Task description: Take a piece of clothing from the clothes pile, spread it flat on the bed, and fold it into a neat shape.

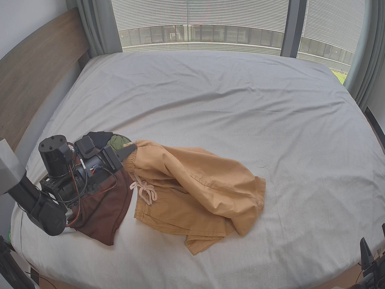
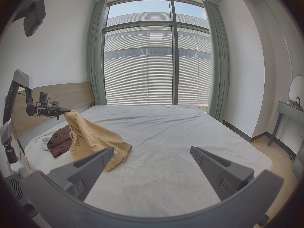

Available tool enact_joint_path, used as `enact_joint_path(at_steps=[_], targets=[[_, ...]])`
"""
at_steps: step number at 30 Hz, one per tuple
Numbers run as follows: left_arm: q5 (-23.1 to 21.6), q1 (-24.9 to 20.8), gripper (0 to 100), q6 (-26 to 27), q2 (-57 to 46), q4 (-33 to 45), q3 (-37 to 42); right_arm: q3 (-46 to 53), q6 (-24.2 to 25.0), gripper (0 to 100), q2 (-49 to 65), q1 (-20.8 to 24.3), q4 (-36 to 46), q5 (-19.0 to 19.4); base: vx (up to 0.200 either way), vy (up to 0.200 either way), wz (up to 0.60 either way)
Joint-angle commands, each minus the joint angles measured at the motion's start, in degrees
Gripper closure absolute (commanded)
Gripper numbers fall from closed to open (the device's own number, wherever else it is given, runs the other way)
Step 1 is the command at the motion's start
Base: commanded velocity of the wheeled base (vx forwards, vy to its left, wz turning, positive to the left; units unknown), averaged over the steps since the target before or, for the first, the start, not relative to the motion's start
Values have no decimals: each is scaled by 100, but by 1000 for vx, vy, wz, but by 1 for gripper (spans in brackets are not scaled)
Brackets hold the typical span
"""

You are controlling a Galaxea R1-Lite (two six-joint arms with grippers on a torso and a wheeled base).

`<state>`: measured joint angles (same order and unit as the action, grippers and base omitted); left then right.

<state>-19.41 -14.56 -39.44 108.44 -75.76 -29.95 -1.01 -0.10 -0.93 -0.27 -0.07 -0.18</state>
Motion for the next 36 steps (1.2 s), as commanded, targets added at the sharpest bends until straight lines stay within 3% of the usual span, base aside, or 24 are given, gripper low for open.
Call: enact_joint_path(at_steps=[1,16,21,25,28,31,36], targets=[[-19,128,100,120,231,-61,235,92,-8,0,49,-8,-1,1,0,0,0],[-2,84,100,94,310,-597,332,92,98,0,49,-17,-28,-26,0,0,0],[16,93,100,76,319,-808,315,-1112,80,0,-329,18,-669,80,0,0,0],[34,84,100,76,336,-940,323,-1604,247,0,-1340,282,-555,467,0,0,0],[25,49,100,76,283,-940,332,-2035,977,0,-2272,915,-564,686,0,0,0],[16,49,100,85,231,-940,341,-2404,1311,0,-3115,1257,-669,906,0,0,0],[-2,5,100,85,222,-949,367,-2667,1337,0,-4214,1688,-1153,1117,0,0,0]])
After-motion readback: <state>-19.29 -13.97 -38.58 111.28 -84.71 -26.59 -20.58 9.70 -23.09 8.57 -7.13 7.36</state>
